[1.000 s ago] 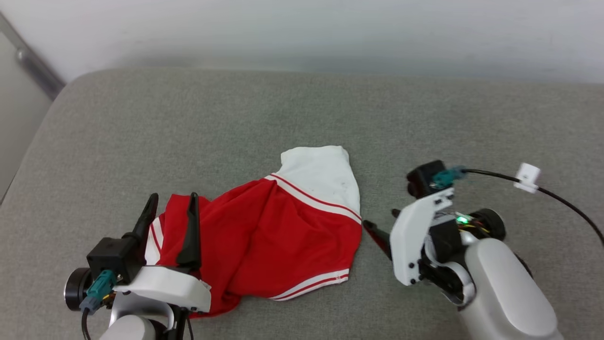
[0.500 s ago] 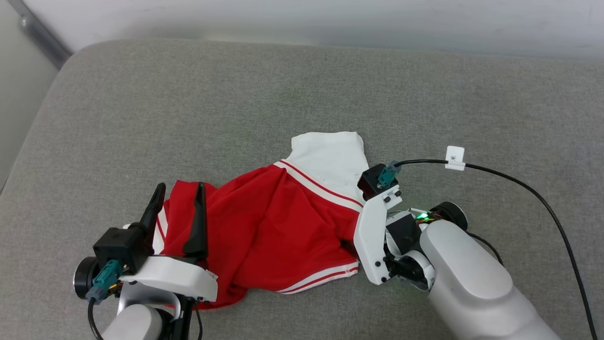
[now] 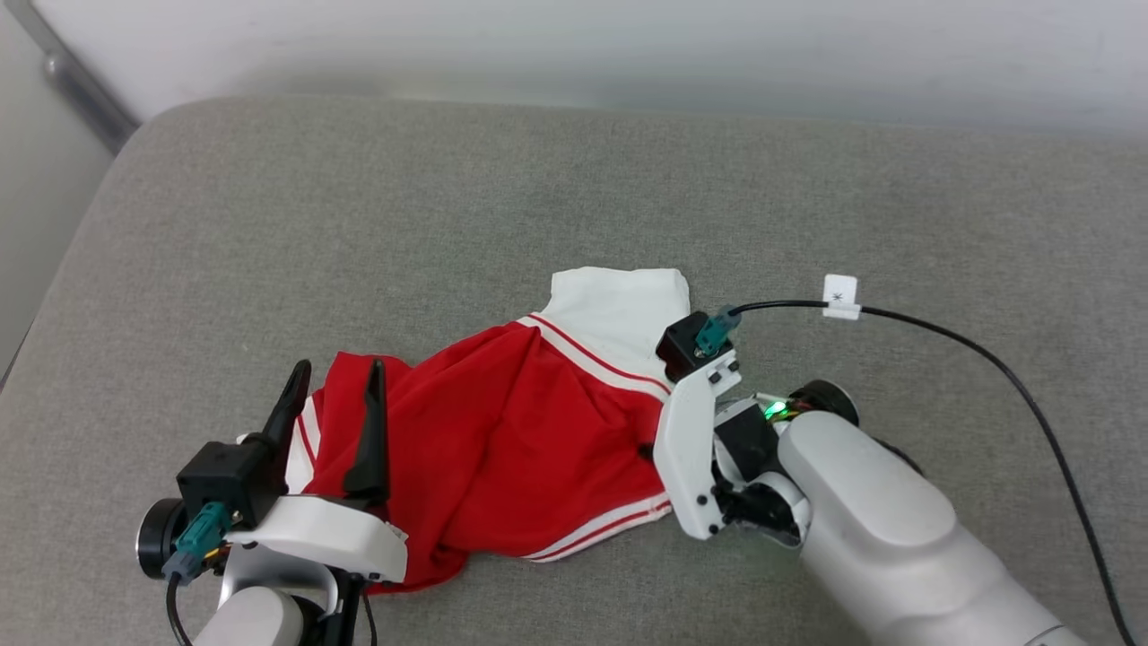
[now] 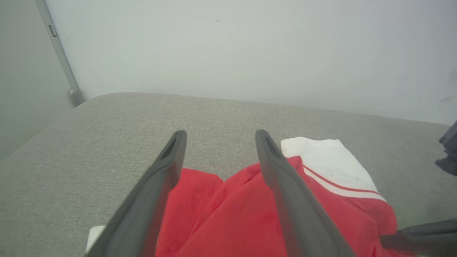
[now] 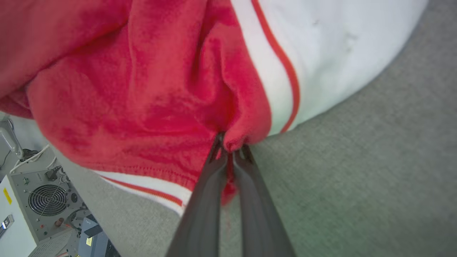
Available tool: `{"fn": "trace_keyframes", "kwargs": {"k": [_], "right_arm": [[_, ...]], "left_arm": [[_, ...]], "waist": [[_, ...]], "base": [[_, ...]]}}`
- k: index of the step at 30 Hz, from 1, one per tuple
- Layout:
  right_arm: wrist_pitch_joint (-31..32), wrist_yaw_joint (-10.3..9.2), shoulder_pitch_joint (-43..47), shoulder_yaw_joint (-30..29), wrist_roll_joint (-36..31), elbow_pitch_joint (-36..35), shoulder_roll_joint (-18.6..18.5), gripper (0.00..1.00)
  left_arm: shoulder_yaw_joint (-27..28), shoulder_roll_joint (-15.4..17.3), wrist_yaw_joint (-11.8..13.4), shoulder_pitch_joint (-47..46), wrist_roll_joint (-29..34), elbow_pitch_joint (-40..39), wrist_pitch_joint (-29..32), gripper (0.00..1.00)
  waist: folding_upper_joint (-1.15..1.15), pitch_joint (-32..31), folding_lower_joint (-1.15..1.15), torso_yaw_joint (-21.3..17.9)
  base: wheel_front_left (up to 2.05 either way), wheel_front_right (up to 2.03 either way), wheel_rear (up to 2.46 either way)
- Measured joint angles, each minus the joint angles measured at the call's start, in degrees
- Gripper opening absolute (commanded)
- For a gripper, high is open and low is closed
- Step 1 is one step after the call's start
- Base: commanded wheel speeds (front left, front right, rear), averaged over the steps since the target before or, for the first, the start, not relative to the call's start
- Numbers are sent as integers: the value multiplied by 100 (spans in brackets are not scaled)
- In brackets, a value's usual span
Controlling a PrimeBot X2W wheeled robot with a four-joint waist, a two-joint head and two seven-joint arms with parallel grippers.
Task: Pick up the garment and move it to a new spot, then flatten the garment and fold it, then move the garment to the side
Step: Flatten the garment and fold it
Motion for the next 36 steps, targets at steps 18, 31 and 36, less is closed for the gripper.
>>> {"fn": "trace_keyframes", "kwargs": {"k": [18,31,36], "right_arm": [[-98,0,1909,-2614,-795,-2223,-1748,0],[608,0,4735,-4255,-1681,-4007,-455,100],[-537,0,4766,-4408,-1809,-4313,-238,100]], "left_arm": [[115,163,204,521,-52,-235,82,100],[55,218,264,651,-86,-293,220,100],[13,235,272,724,-107,-260,269,100]], "waist": [[0,-497,0,-632],[0,-587,0,-731],[0,-708,0,-718]], "base": [[0,0,0],[0,0,0],[0,0,0]]}}
